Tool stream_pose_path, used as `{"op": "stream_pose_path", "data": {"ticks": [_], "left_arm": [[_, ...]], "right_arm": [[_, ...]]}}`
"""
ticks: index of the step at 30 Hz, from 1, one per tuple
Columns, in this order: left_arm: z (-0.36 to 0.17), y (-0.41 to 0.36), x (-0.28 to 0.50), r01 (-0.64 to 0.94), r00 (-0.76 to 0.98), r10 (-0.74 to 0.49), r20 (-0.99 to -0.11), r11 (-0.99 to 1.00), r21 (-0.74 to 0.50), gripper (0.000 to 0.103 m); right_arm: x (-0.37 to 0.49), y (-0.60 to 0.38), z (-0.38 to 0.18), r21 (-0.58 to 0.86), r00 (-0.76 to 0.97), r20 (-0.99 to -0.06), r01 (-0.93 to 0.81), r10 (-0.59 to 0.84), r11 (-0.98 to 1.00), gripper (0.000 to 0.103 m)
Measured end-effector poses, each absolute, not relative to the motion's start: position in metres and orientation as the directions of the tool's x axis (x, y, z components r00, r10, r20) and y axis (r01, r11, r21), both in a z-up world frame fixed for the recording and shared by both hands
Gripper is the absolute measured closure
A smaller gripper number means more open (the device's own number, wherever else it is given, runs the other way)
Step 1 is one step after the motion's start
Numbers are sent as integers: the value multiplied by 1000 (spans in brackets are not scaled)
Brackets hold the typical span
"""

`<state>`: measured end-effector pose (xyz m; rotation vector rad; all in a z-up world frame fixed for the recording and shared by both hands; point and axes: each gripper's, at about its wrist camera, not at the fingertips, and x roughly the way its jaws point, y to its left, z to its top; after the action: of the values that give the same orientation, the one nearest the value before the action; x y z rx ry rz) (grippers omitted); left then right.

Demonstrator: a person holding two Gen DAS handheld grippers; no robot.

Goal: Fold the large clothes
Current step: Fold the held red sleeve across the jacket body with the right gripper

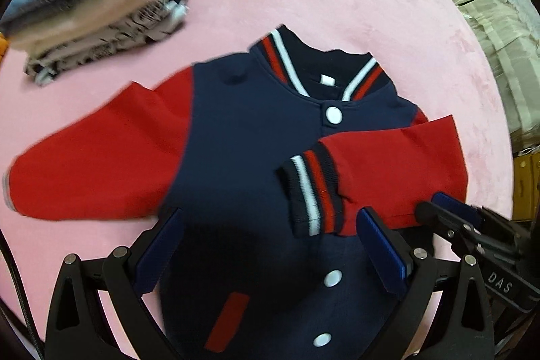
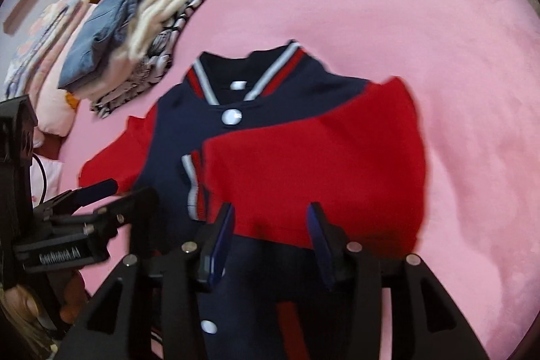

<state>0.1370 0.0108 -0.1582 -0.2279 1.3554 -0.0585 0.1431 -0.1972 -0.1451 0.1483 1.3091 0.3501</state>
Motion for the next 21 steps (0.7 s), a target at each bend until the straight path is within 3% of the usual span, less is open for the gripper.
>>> {"op": "stream_pose_path", "data": {"ticks": [4,5,8,11,17,21], "left_arm": [[-176,8,145,-101,228,-228,-947,962,-255,4],[-180,8,147,-105,230,-233,-945,959,-262,9],[-195,11,155,-108,225,-277,-934,946,-307,37],[-202,14,159,-104,246,-306,-920,935,-339,39],[-212,10,161,-44,254,-319,-913,939,-341,40],[-215,0,162,29,270,-274,-923,960,-277,53]], "right_arm": [[137,-213,-137,259,291,-911,-148,292,955,58],[136,-215,-134,269,300,-904,-154,304,951,58],[131,-222,-129,318,306,-882,-178,359,931,58],[127,-231,-129,456,280,-826,-176,489,872,58],[116,-231,-131,379,303,-852,-204,427,902,58],[112,-231,-140,346,273,-879,-200,391,917,58]]}}
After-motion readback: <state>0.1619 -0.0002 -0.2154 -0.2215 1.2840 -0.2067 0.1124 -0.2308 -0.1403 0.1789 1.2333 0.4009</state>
